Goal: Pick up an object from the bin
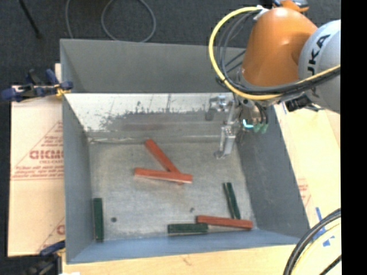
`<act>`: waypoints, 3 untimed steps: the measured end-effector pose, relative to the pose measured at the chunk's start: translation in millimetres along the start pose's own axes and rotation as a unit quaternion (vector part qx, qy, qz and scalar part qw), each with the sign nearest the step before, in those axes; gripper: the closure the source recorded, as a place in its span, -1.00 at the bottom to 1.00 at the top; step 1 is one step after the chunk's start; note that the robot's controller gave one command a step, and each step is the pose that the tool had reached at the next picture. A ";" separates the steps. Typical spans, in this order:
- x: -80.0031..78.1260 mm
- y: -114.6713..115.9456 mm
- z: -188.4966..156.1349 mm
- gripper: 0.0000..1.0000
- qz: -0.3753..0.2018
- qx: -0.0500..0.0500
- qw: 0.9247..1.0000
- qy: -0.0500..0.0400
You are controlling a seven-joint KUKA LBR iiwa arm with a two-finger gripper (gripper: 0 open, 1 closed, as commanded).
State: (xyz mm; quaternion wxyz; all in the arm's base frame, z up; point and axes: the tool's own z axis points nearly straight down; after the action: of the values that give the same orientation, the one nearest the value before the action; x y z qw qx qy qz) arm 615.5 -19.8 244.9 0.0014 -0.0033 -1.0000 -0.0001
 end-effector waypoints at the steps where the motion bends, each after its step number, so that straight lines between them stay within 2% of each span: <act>1: 40.4 57.0 57.5 -1.00 0.052 -0.001 0.999 0.000; 2: 17.3 89.3 176.6 -1.00 0.023 0.000 1.000 -0.005; 3: 14.6 89.3 170.4 1.00 0.023 -0.001 1.000 -0.009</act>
Offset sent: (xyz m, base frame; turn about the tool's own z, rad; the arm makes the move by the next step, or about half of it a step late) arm -0.0391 0.0549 -0.0552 0.1096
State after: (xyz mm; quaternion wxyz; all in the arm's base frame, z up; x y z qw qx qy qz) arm 601.0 69.7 74.6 -0.0079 -0.0264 -0.9996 -0.0008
